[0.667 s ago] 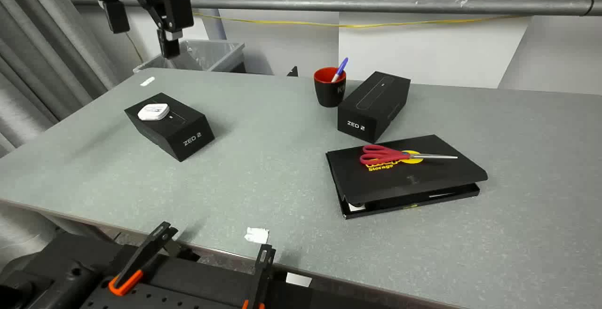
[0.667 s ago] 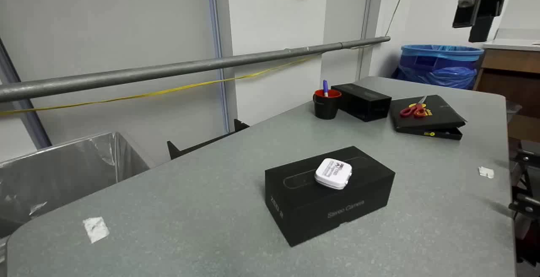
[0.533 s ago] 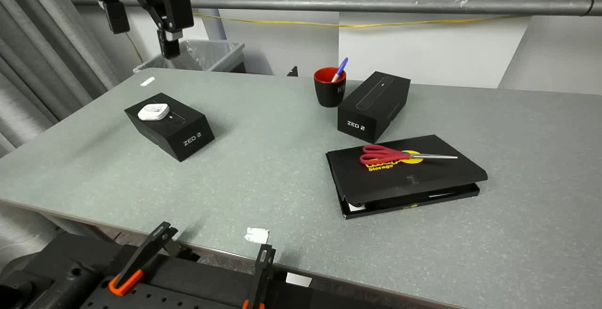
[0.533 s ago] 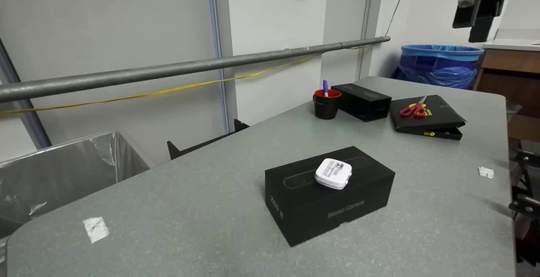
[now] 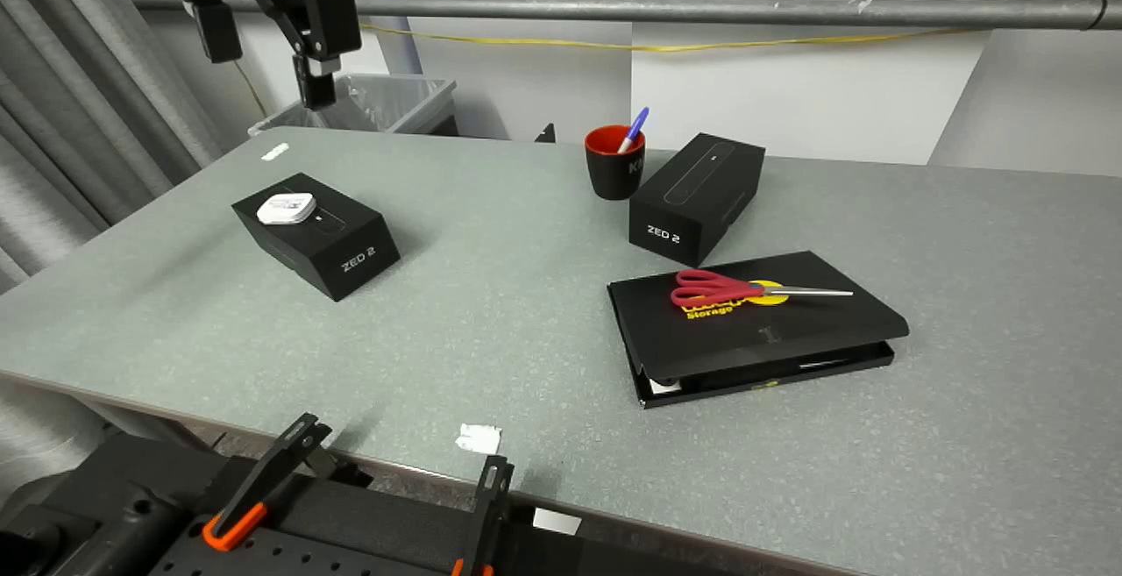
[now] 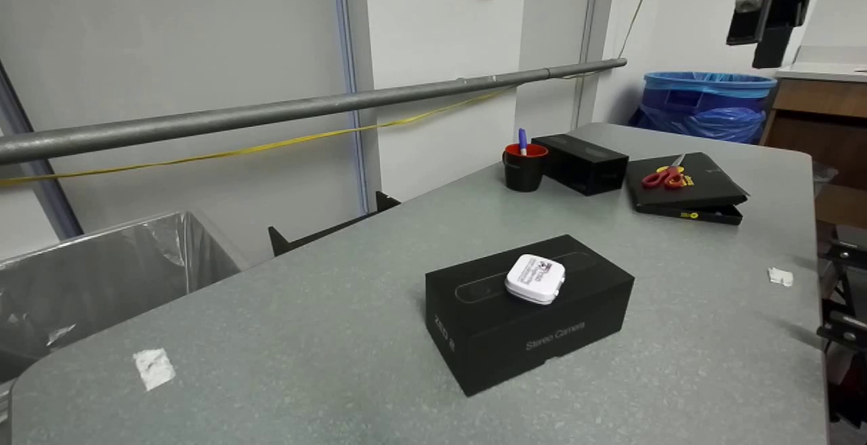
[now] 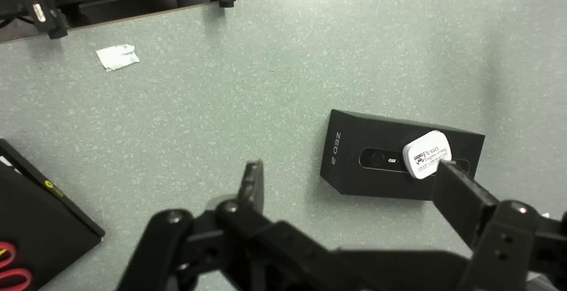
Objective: Take the blue pen out of the red and black mug
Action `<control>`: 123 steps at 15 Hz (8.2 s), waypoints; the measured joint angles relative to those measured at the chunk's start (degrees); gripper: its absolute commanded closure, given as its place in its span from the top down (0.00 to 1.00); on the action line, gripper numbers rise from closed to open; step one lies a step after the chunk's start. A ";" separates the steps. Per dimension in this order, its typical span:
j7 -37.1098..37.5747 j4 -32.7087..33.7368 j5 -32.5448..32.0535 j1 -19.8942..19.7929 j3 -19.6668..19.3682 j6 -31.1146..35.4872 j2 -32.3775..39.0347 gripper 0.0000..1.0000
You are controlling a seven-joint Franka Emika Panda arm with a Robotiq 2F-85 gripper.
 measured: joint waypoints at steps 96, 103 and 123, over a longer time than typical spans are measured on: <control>17.02 23.58 -15.59 4.03 -3.97 42.51 50.88 0.02; 18.70 28.67 -21.57 6.25 -8.30 35.37 56.38 0.04; 22.89 33.70 -24.19 10.57 -13.09 36.11 57.03 1.00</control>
